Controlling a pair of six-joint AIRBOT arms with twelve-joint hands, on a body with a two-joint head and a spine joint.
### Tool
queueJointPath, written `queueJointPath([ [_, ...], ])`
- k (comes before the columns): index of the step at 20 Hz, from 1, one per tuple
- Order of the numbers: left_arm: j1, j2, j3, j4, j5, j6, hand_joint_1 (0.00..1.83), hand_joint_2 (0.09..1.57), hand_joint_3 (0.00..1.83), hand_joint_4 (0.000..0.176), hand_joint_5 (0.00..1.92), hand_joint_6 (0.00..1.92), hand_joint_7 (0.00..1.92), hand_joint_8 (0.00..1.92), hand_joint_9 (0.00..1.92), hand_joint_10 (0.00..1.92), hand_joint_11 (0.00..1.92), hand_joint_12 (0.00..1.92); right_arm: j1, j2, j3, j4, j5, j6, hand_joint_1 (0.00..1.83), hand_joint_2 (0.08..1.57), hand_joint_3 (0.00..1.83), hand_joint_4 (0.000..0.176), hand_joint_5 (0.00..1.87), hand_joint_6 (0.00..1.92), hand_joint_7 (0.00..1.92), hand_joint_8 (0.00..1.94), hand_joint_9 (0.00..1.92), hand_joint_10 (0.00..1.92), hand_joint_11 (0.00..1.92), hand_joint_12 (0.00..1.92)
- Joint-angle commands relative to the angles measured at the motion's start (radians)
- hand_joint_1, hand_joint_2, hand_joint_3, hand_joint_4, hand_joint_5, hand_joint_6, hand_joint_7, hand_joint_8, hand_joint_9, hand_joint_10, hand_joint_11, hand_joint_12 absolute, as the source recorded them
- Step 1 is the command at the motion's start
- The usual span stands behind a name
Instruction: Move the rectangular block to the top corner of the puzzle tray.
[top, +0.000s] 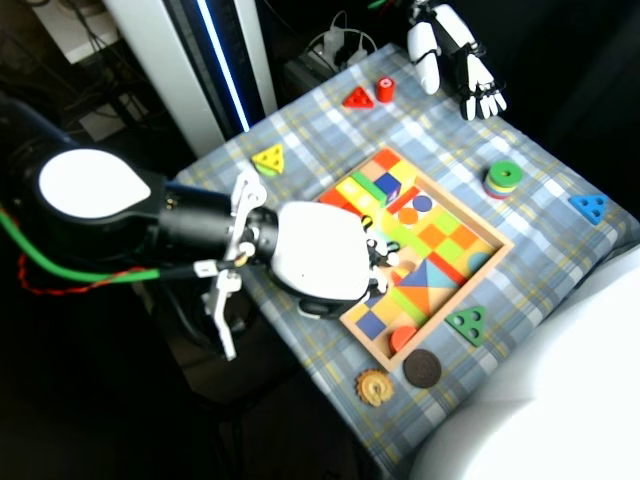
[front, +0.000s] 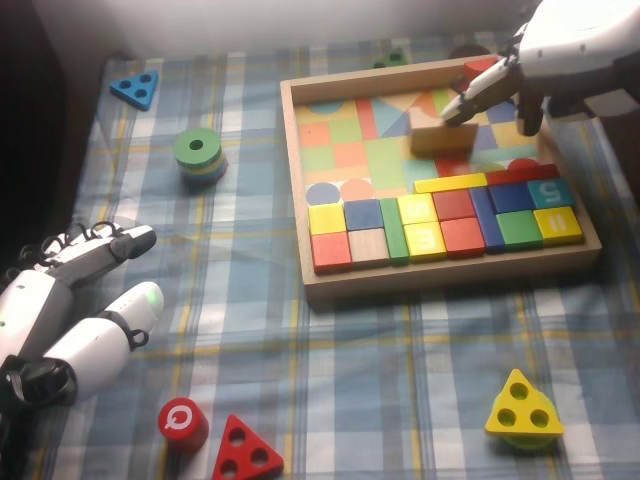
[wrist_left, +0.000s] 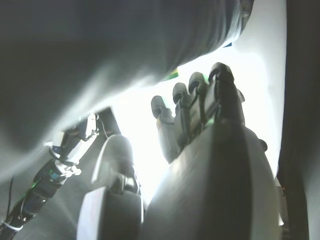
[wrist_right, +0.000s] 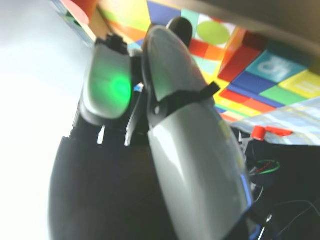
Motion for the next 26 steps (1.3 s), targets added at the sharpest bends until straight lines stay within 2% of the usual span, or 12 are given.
queueJointPath([
  [1, -0.001, 0.004, 0.003, 0.043, -0.11, -0.007, 0.45, 1.38, 0.0, 0.032, 0.52, 0.0, 0.32, 0.0, 0.17, 0.0, 0.0, 0.0, 0.013, 0.006, 0.004, 0.022, -0.026, -0.003, 1.59, 1.19, 0.0, 0.0, 0.49, 0.01, 1.21, 1.94, 1.38, 1.92, 1.45, 1.92],
  [2, -0.001, 0.004, 0.003, 0.043, -0.109, -0.007, 0.47, 1.38, 0.0, 0.024, 0.52, 0.0, 0.32, 0.0, 0.17, 0.0, 0.0, 0.0, 0.013, 0.009, 0.006, 0.01, -0.031, 0.005, 1.57, 1.2, 0.0, 0.003, 0.5, 0.01, 1.2, 1.94, 1.38, 1.92, 1.45, 1.92],
  [4, -0.001, 0.005, 0.003, 0.043, -0.108, -0.007, 0.47, 1.38, 0.0, 0.027, 0.52, 0.0, 0.32, 0.0, 0.17, 0.0, 0.0, 0.0, 0.013, 0.016, 0.006, 0.0, -0.038, 0.013, 1.62, 1.18, 0.0, 0.0, 0.52, 0.01, 1.23, 1.94, 1.4, 1.92, 1.47, 1.92],
  [5, -0.001, 0.005, 0.003, 0.043, -0.108, -0.007, 0.42, 1.38, 0.0, 0.041, 0.5, 0.0, 0.31, 0.0, 0.17, 0.0, 0.0, 0.0, 0.013, 0.018, 0.007, 0.0, -0.041, 0.014, 1.61, 1.19, 0.0, 0.001, 0.53, 0.01, 1.23, 1.94, 1.4, 1.92, 1.47, 1.92],
  [8, -0.001, 0.004, 0.002, 0.043, -0.107, -0.007, 0.43, 1.39, 0.0, 0.031, 0.5, 0.0, 0.31, 0.0, 0.16, 0.0, 0.0, 0.0, 0.013, 0.018, 0.015, -0.008, -0.051, 0.014, 1.65, 1.18, 0.0, 0.0, 0.51, 0.0, 1.3, 1.94, 1.46, 1.92, 1.5, 1.92],
  [12, -0.001, 0.004, 0.001, 0.043, -0.106, -0.007, 0.43, 1.38, 0.0, 0.046, 0.51, 0.0, 0.32, 0.0, 0.18, 0.01, 0.01, 0.01, 0.013, 0.018, 0.029, -0.011, -0.065, 0.014, 1.58, 1.18, 0.0, 0.0, 0.51, 0.0, 1.29, 1.94, 1.4, 1.92, 1.43, 1.92],
  [13, -0.001, 0.004, 0.001, 0.043, -0.106, -0.007, 0.45, 1.38, 0.0, 0.036, 0.52, 0.0, 0.32, 0.0, 0.18, 0.01, 0.0, 0.0, 0.013, 0.018, 0.035, -0.01, -0.071, 0.014, 1.58, 1.18, 0.0, 0.005, 0.52, 0.0, 1.27, 1.94, 1.39, 1.92, 1.44, 1.92],
  [14, -0.001, 0.004, 0.001, 0.043, -0.106, -0.007, 0.44, 1.38, 0.0, 0.042, 0.51, 0.0, 0.31, 0.0, 0.17, 0.0, 0.0, 0.0, 0.014, 0.018, 0.041, -0.01, -0.074, 0.014, 1.58, 1.18, 0.0, 0.0, 0.51, 0.0, 1.24, 1.94, 1.38, 1.92, 1.43, 1.92],
  [19, -0.001, 0.005, 0.001, 0.043, -0.105, -0.007, 0.43, 1.39, 0.0, 0.035, 0.51, 0.0, 0.32, 0.0, 0.18, 0.0, 0.01, 0.01, 0.014, 0.018, 0.065, -0.012, -0.086, 0.014, 1.59, 1.2, 0.0, 0.0, 0.5, 0.0, 1.18, 1.94, 1.34, 1.92, 1.4, 1.92],
  [22, -0.001, 0.005, 0.001, 0.043, -0.106, -0.007, 0.45, 1.38, 0.0, 0.044, 0.5, 0.0, 0.31, 0.0, 0.16, 0.0, 0.0, 0.0, 0.019, 0.018, 0.063, -0.011, -0.086, 0.014, 1.6, 1.2, 0.0, 0.0, 0.48, 0.0, 1.21, 1.94, 1.38, 1.92, 1.43, 1.92],
  [23, -0.001, 0.005, 0.001, 0.043, -0.106, -0.007, 0.43, 1.38, 0.0, 0.037, 0.51, 0.0, 0.31, 0.0, 0.17, 0.0, 0.0, 0.0, 0.025, 0.018, 0.06, -0.011, -0.086, 0.014, 1.6, 1.19, 0.0, 0.0, 0.48, 0.0, 1.21, 1.94, 1.39, 1.92, 1.44, 1.92],
  [26, -0.001, 0.004, 0.001, 0.043, -0.103, -0.007, 0.42, 1.39, 0.0, 0.038, 0.51, 0.0, 0.31, 0.0, 0.17, 0.0, 0.0, 0.0, 0.028, 0.018, 0.062, -0.013, -0.086, 0.014, 1.63, 1.19, 0.0, 0.0, 0.47, 0.0, 1.24, 1.94, 1.42, 1.92, 1.47, 1.92],
])
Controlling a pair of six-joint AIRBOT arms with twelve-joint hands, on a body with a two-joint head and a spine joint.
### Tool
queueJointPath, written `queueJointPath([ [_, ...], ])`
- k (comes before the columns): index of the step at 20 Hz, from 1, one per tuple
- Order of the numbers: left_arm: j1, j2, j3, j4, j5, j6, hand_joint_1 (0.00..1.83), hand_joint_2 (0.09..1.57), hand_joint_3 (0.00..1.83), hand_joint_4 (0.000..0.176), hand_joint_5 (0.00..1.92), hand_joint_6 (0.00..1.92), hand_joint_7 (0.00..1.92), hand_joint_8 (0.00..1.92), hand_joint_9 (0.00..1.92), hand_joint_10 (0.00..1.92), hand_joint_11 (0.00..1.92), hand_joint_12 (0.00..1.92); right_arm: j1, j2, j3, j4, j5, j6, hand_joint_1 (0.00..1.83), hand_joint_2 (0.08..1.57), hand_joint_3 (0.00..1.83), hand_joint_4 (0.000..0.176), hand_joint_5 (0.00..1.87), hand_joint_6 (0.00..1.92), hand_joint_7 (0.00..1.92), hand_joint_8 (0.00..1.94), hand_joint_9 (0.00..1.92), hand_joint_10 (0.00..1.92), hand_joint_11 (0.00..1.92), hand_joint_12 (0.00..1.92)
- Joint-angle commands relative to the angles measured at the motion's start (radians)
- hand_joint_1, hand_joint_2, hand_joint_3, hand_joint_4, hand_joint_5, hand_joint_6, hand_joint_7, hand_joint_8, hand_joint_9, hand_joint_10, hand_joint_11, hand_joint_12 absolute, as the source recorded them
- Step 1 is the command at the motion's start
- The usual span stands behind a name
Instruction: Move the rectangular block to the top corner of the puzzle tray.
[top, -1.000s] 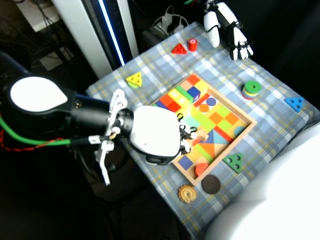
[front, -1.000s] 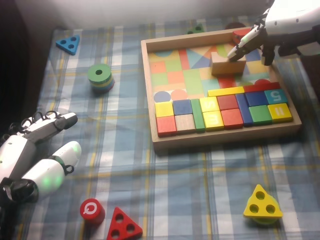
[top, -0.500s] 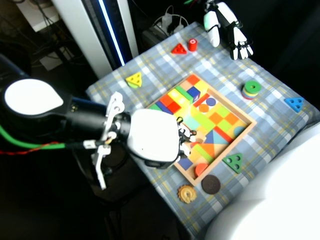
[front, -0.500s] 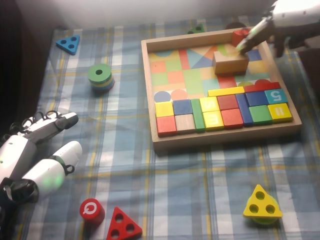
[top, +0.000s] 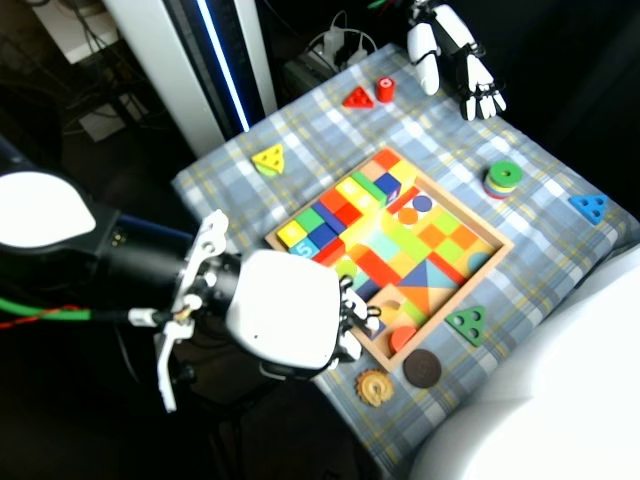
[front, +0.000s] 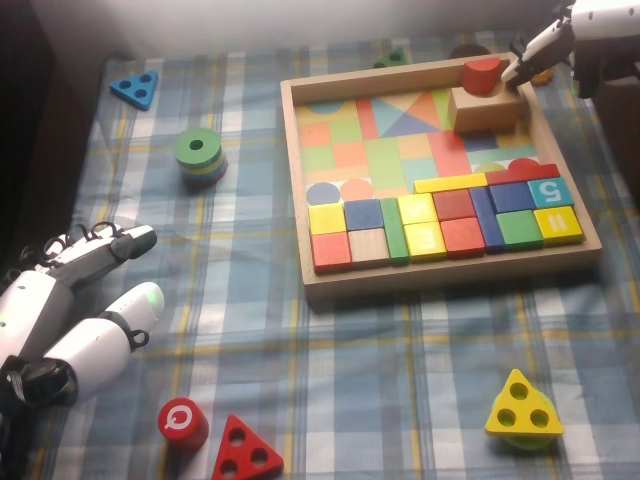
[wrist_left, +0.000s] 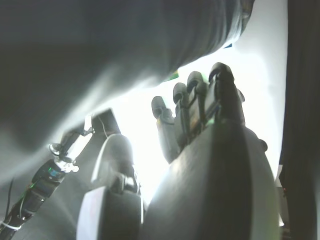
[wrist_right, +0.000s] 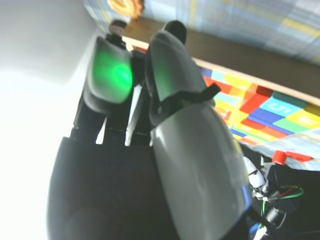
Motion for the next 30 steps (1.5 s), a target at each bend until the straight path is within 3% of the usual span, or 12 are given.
queueJointPath([
  [1, -0.001, 0.004, 0.001, 0.044, -0.106, -0.007, 0.44, 1.38, 0.0, 0.037, 0.52, 0.0, 0.32, 0.0, 0.18, 0.01, 0.0, 0.0, 0.018, -0.001, 0.005, 0.03, -0.018, -0.005, 1.62, 1.19, 0.0, 0.0, 0.47, 0.0, 1.25, 1.94, 1.42, 1.92, 1.47, 1.92],
  [5, -0.001, 0.004, 0.001, 0.044, -0.105, -0.007, 0.41, 1.39, 0.0, 0.048, 0.51, 0.0, 0.31, 0.0, 0.18, 0.0, 0.0, 0.0, 0.026, -0.001, 0.006, 0.028, -0.024, -0.005, 1.61, 1.2, 0.0, 0.0, 0.45, 0.0, 1.2, 1.94, 1.39, 1.92, 1.45, 1.92],
  [11, -0.001, 0.003, 0.001, 0.043, -0.105, -0.007, 0.44, 1.39, 0.0, 0.027, 0.51, 0.0, 0.32, 0.0, 0.19, 0.01, 0.0, 0.0, 0.062, 0.003, -0.013, 0.032, -0.027, -0.006, 1.67, 1.21, 0.0, 0.0, 0.43, 0.0, 1.29, 1.94, 1.48, 1.92, 1.53, 1.92],
  [16, -0.001, 0.004, 0.0, 0.043, -0.104, -0.007, 0.44, 1.38, 0.0, 0.036, 0.52, 0.0, 0.33, 0.0, 0.2, 0.01, 0.02, 0.01, 0.073, 0.003, -0.073, 0.024, -0.027, -0.005, 1.72, 1.18, 0.0, 0.0, 0.46, 0.01, 1.3, 1.94, 1.48, 1.92, 1.53, 1.92],
  [18, -0.001, 0.003, 0.0, 0.043, -0.105, -0.007, 0.47, 1.37, 0.0, 0.022, 0.53, 0.0, 0.33, 0.0, 0.2, 0.01, 0.01, 0.03, 0.072, 0.003, -0.083, 0.023, -0.026, -0.005, 1.73, 1.18, 0.0, 0.0, 0.45, 0.01, 1.28, 1.94, 1.44, 1.92, 1.49, 1.92],
  [20, -0.001, 0.003, 0.0, 0.043, -0.106, -0.007, 0.47, 1.37, 0.0, 0.05, 0.52, 0.0, 0.33, 0.0, 0.2, 0.0, 0.0, 0.03, 0.065, 0.009, -0.1, 0.017, -0.025, -0.005, 1.72, 1.17, 0.0, 0.0, 0.47, 0.01, 1.22, 1.94, 1.39, 1.92, 1.45, 1.92],
  [25, -0.001, 0.003, -0.001, 0.043, -0.105, -0.007, 0.43, 1.38, 0.0, 0.058, 0.51, 0.0, 0.31, 0.0, 0.18, 0.01, 0.01, 0.01, 0.049, 0.019, -0.118, -0.025, -0.029, -0.005, 1.64, 1.18, 0.0, 0.0, 0.47, 0.0, 1.18, 1.94, 1.35, 1.92, 1.42, 1.92],
  [26, -0.001, 0.004, -0.001, 0.043, -0.105, -0.007, 0.46, 1.38, 0.0, 0.047, 0.51, 0.0, 0.31, 0.0, 0.18, 0.01, 0.0, 0.0, 0.049, 0.019, -0.118, -0.032, -0.034, -0.005, 1.6, 1.2, 0.01, 0.0, 0.46, 0.0, 1.15, 1.94, 1.32, 1.92, 1.38, 1.92],
  [27, -0.001, 0.004, -0.001, 0.043, -0.105, -0.007, 0.44, 1.38, 0.0, 0.055, 0.51, 0.0, 0.32, 0.0, 0.18, 0.01, 0.0, 0.0, 0.049, 0.019, -0.118, -0.04, -0.04, -0.005, 1.63, 1.19, 0.0, 0.0, 0.48, 0.0, 1.13, 1.94, 1.31, 1.92, 1.39, 1.92],
  [28, -0.001, 0.004, -0.001, 0.043, -0.105, -0.007, 0.44, 1.38, 0.0, 0.037, 0.52, 0.0, 0.31, 0.0, 0.19, 0.01, 0.01, 0.01, 0.049, 0.019, -0.116, -0.048, -0.046, -0.005, 1.62, 1.2, 0.0, 0.01, 0.48, 0.0, 1.08, 1.94, 1.29, 1.92, 1.37, 1.92],
  [29, -0.001, 0.004, 0.0, 0.043, -0.104, -0.007, 0.45, 1.38, 0.0, 0.038, 0.51, 0.0, 0.3, 0.0, 0.17, 0.0, 0.0, 0.0, 0.049, 0.019, -0.113, -0.052, -0.047, -0.005, 1.6, 1.2, 0.0, 0.022, 0.48, 0.0, 1.06, 1.94, 1.27, 1.92, 1.35, 1.92],
  [30, -0.001, 0.004, -0.001, 0.043, -0.104, -0.007, 0.45, 1.38, 0.0, 0.038, 0.51, 0.0, 0.3, 0.0, 0.16, 0.0, 0.0, 0.0, 0.048, 0.02, -0.113, -0.053, -0.048, -0.005, 1.59, 1.2, 0.0, 0.011, 0.48, 0.0, 1.06, 1.94, 1.27, 1.92, 1.35, 1.92],
])
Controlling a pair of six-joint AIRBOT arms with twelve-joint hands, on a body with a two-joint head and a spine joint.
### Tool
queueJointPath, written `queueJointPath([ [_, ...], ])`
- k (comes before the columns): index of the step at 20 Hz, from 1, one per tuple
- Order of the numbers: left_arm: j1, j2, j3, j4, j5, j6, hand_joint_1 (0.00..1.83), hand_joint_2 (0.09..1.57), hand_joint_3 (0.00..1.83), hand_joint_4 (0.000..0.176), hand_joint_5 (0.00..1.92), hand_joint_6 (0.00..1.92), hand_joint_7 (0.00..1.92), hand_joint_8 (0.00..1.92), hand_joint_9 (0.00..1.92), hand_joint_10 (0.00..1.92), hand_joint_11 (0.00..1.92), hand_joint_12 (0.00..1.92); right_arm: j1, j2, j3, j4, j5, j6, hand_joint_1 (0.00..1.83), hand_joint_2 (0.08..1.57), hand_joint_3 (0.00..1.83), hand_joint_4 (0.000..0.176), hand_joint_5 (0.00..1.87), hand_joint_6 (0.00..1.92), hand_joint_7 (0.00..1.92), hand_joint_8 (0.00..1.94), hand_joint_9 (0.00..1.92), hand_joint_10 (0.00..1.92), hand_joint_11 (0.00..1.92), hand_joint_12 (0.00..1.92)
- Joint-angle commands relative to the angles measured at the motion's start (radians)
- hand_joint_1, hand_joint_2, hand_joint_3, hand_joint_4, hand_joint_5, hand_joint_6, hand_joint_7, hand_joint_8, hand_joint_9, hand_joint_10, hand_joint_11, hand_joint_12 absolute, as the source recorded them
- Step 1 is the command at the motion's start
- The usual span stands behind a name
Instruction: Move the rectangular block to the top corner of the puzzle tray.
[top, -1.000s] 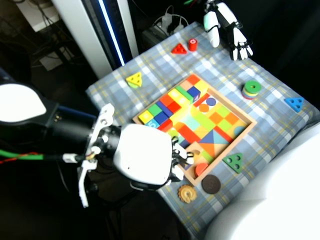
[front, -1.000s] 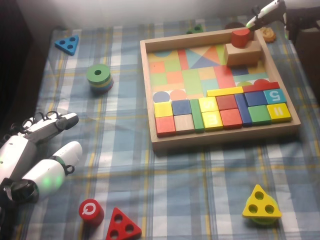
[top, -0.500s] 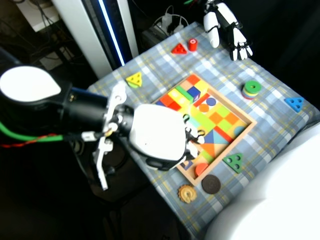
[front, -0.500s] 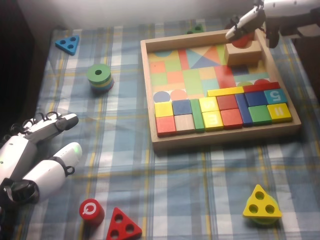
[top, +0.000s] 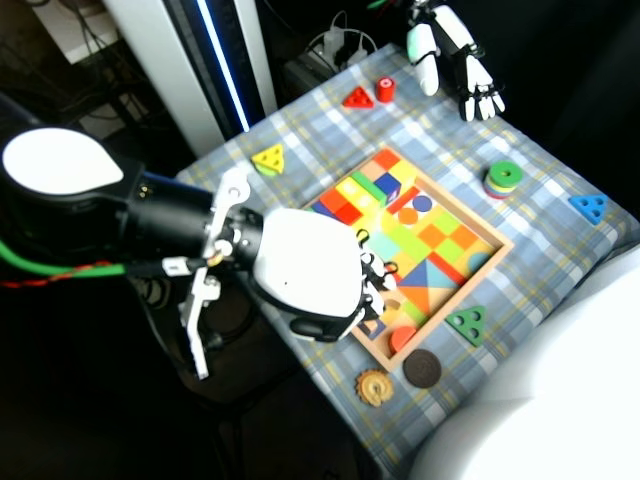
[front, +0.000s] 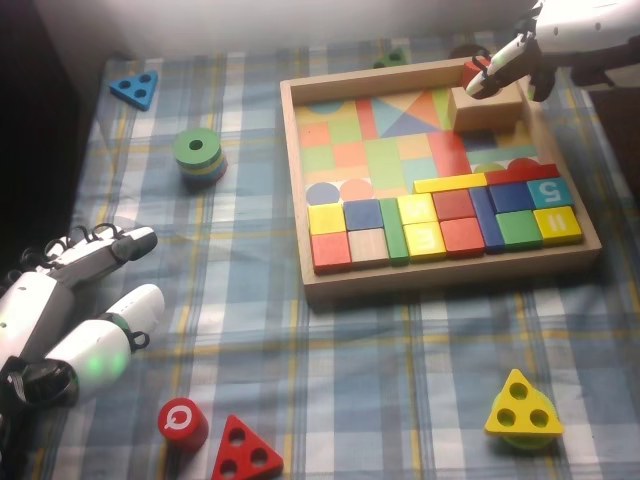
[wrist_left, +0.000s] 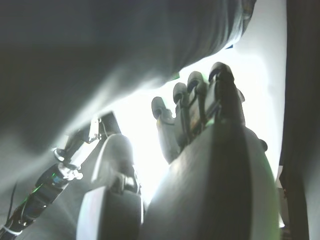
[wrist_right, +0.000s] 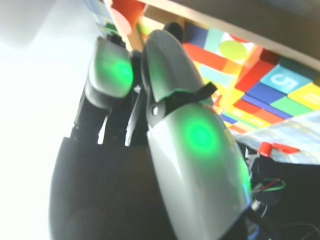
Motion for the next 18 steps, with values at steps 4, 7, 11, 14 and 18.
queueJointPath([
  [4, -0.001, 0.003, 0.0, 0.045, -0.108, -0.007, 0.47, 1.38, 0.0, 0.034, 0.52, 0.0, 0.31, 0.0, 0.18, 0.0, 0.0, 0.0, -0.013, 0.002, 0.005, 0.03, -0.033, -0.004, 1.57, 1.22, 0.0, 0.025, 0.49, 0.01, 1.08, 1.94, 1.29, 1.92, 1.36, 1.92],
  [7, -0.001, 0.004, 0.001, 0.045, -0.108, -0.007, 0.45, 1.38, 0.0, 0.037, 0.51, 0.0, 0.31, 0.0, 0.17, 0.0, 0.0, 0.0, -0.029, 0.002, 0.019, 0.03, -0.036, -0.004, 1.55, 1.22, 0.0, 0.082, 0.5, 0.01, 1.1, 1.94, 1.29, 1.92, 1.36, 1.92],
  [11, -0.001, 0.004, 0.0, 0.045, -0.108, -0.007, 0.46, 1.38, 0.0, 0.048, 0.51, 0.0, 0.3, 0.0, 0.18, 0.01, 0.01, 0.01, -0.04, 0.001, 0.043, 0.019, -0.049, -0.004, 1.53, 1.23, 0.0, 0.083, 0.49, 0.0, 1.05, 1.94, 1.25, 1.92, 1.34, 1.92],
  [14, -0.001, 0.004, 0.0, 0.045, -0.107, -0.007, 0.43, 1.37, 0.0, 0.051, 0.52, 0.0, 0.31, 0.0, 0.18, 0.01, 0.01, 0.02, -0.042, -0.004, 0.059, 0.016, -0.058, -0.004, 1.52, 1.22, 0.0, 0.094, 0.47, 0.0, 1.07, 1.94, 1.28, 1.92, 1.35, 1.92],
  [18, -0.001, 0.004, 0.0, 0.045, -0.108, -0.007, 0.43, 1.38, 0.0, 0.059, 0.52, 0.0, 0.31, 0.0, 0.18, 0.0, 0.0, 0.08, -0.042, -0.026, 0.093, 0.016, -0.066, -0.004, 1.57, 1.2, 0.0, 0.049, 0.51, 0.01, 1.0, 1.94, 1.25, 1.92, 1.35, 1.92],
])
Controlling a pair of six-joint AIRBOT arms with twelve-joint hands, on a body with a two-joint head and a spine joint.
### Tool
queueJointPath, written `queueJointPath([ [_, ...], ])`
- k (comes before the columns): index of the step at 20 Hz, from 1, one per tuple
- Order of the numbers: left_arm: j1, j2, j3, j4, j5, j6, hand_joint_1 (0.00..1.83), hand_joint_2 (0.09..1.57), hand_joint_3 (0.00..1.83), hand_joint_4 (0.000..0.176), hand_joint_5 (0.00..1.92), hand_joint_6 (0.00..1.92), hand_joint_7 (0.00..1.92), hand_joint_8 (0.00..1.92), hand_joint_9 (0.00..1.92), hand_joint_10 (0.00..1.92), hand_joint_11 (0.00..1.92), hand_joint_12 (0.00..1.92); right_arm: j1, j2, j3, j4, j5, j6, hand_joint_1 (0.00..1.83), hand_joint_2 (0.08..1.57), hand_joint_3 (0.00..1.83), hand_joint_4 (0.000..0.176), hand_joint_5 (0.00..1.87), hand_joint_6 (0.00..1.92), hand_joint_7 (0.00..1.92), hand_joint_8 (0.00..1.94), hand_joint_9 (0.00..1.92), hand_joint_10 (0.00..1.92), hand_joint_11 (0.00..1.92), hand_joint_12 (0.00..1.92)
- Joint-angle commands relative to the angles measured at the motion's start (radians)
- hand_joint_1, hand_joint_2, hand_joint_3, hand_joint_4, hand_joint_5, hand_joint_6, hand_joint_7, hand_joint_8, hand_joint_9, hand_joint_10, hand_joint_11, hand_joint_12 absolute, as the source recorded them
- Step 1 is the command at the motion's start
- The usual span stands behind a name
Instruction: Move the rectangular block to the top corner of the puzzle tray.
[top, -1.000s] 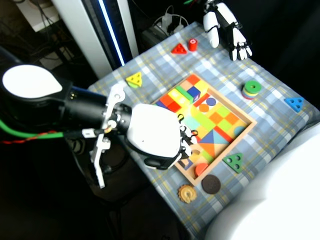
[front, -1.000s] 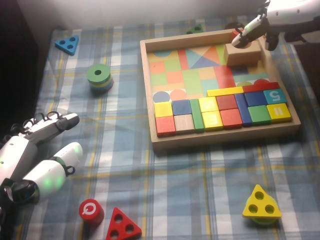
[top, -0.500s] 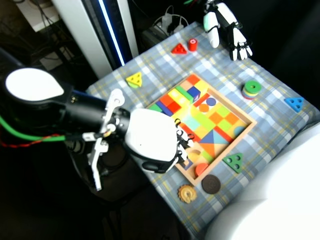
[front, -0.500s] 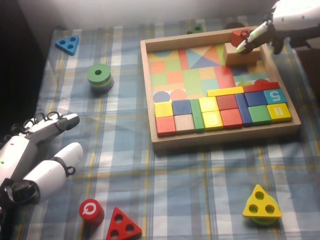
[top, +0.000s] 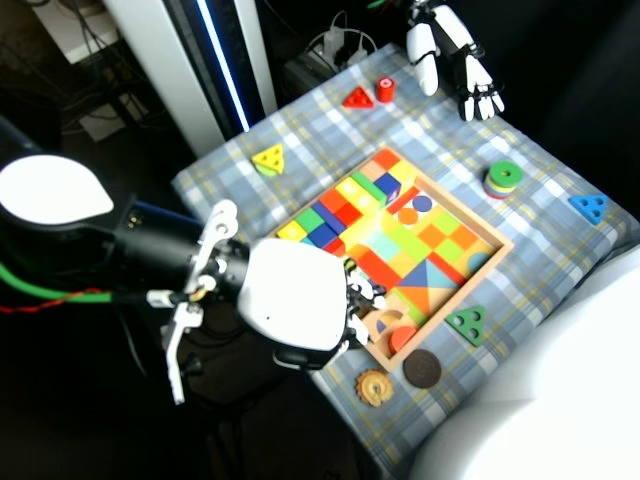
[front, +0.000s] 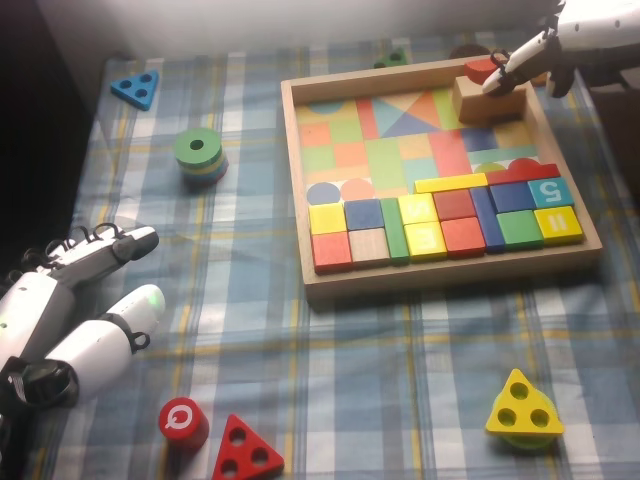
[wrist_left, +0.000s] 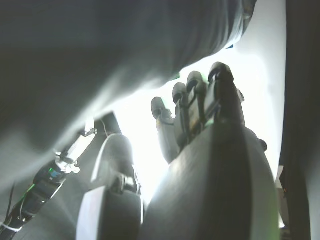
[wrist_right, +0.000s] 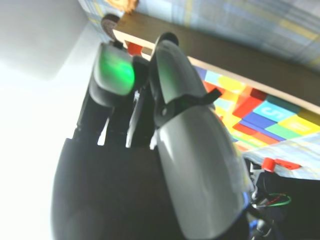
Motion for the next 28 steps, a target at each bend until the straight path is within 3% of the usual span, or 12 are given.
queueJointPath([
  [1, -0.001, 0.004, 0.0, 0.045, -0.11, -0.007, 0.43, 1.38, 0.0, 0.053, 0.52, 0.0, 0.31, 0.0, 0.18, 0.01, 0.0, 0.07, 0.002, -0.005, 0.012, 0.004, -0.044, -0.009, 1.6, 1.19, 0.0, 0.036, 0.52, 0.01, 0.96, 1.94, 1.23, 1.92, 1.33, 1.92],
  [6, -0.001, 0.004, 0.0, 0.045, -0.11, -0.007, 0.42, 1.38, 0.0, 0.048, 0.51, 0.0, 0.3, 0.0, 0.18, 0.0, 0.01, 0.0, 0.002, -0.007, 0.069, 0.009, -0.051, -0.009, 1.61, 1.19, 0.0, 0.009, 0.5, 0.0, 0.98, 1.94, 1.26, 1.92, 1.35, 1.92],
  [8, -0.001, 0.004, 0.0, 0.045, -0.11, -0.007, 0.44, 1.38, 0.0, 0.034, 0.52, 0.0, 0.31, 0.0, 0.18, 0.0, 0.01, 0.01, 0.002, -0.013, 0.083, 0.008, -0.054, -0.009, 1.62, 1.18, 0.0, 0.0, 0.51, 0.01, 0.82, 1.94, 1.22, 1.92, 1.33, 1.92],
  [9, -0.001, 0.004, 0.0, 0.045, -0.11, -0.007, 0.44, 1.38, 0.0, 0.028, 0.53, 0.01, 0.32, 0.0, 0.19, 0.01, 0.01, 0.01, 0.002, -0.016, 0.092, 0.008, -0.059, -0.009, 1.61, 1.19, 0.0, 0.017, 0.51, 0.0, 0.92, 1.94, 1.23, 1.92, 1.33, 1.92],
  [10, -0.001, 0.004, 0.0, 0.045, -0.11, -0.007, 0.46, 1.38, 0.0, 0.036, 0.53, 0.0, 0.31, 0.0, 0.17, 0.0, 0.0, 0.0, 0.002, -0.019, 0.099, 0.01, -0.061, -0.009, 1.62, 1.18, 0.0, 0.0, 0.51, 0.0, 1.04, 1.94, 1.28, 1.92, 1.37, 1.92],
  [11, -0.001, 0.004, -0.001, 0.045, -0.11, -0.007, 0.46, 1.38, 0.0, 0.029, 0.53, 0.0, 0.3, 0.0, 0.17, 0.0, 0.0, 0.0, 0.002, -0.021, 0.106, 0.011, -0.063, -0.009, 1.61, 1.18, 0.0, 0.0, 0.51, 0.0, 0.89, 1.94, 1.2, 1.92, 1.32, 1.92],
  [14, -0.001, 0.004, -0.001, 0.045, -0.111, -0.007, 0.46, 1.37, 0.0, 0.037, 0.52, 0.0, 0.32, 0.01, 0.19, 0.01, 0.02, 0.01, 0.002, -0.03, 0.115, 0.011, -0.063, -0.009, 1.66, 1.18, 0.0, 0.0, 0.49, 0.0, 1.08, 1.94, 1.36, 1.92, 1.46, 1.92],
  [19, -0.001, 0.003, -0.001, 0.045, -0.112, -0.007, 0.48, 1.37, 0.0, 0.037, 0.53, 0.0, 0.32, 0.0, 0.19, 0.01, 0.0, 0.02, 0.003, -0.03, 0.119, 0.02, -0.065, -0.009, 1.62, 1.18, 0.0, 0.0, 0.49, 0.0, 1.01, 1.94, 1.3, 1.92, 1.41, 1.92],
  [21, -0.001, 0.003, -0.001, 0.045, -0.112, -0.007, 0.44, 1.38, 0.0, 0.048, 0.51, 0.0, 0.3, 0.0, 0.16, 0.0, 0.0, 0.0, 0.006, -0.03, 0.114, 0.042, -0.065, -0.01, 1.67, 1.16, 0.0, 0.0, 0.48, 0.01, 1.27, 1.94, 1.48, 1.92, 1.52, 1.92],
  [25, -0.001, 0.003, -0.001, 0.045, -0.112, -0.007, 0.44, 1.38, 0.0, 0.043, 0.52, 0.0, 0.31, 0.0, 0.18, 0.01, 0.0, 0.0, 0.021, -0.028, 0.092, 0.061, -0.066, -0.01, 1.66, 1.16, 0.0, 0.0, 0.48, 0.0, 1.29, 1.94, 1.48, 1.92, 1.53, 1.92],
  [26, -0.001, 0.003, -0.001, 0.045, -0.113, -0.007, 0.43, 1.38, 0.0, 0.058, 0.51, 0.0, 0.3, 0.0, 0.17, 0.01, 0.0, 0.0, 0.022, -0.016, 0.081, 0.084, -0.066, -0.01, 1.65, 1.17, 0.0, 0.0, 0.48, 0.0, 1.29, 1.94, 1.48, 1.92, 1.52, 1.92],
  [28, -0.001, 0.003, -0.002, 0.045, -0.114, -0.007, 0.44, 1.37, 0.0, 0.043, 0.52, 0.0, 0.32, 0.0, 0.19, 0.01, 0.01, 0.01, 0.022, 0.013, 0.046, 0.156, -0.066, -0.058, 1.67, 1.17, 0.0, 0.0, 0.47, 0.0, 1.29, 1.94, 1.48, 1.92, 1.53, 1.92],
])
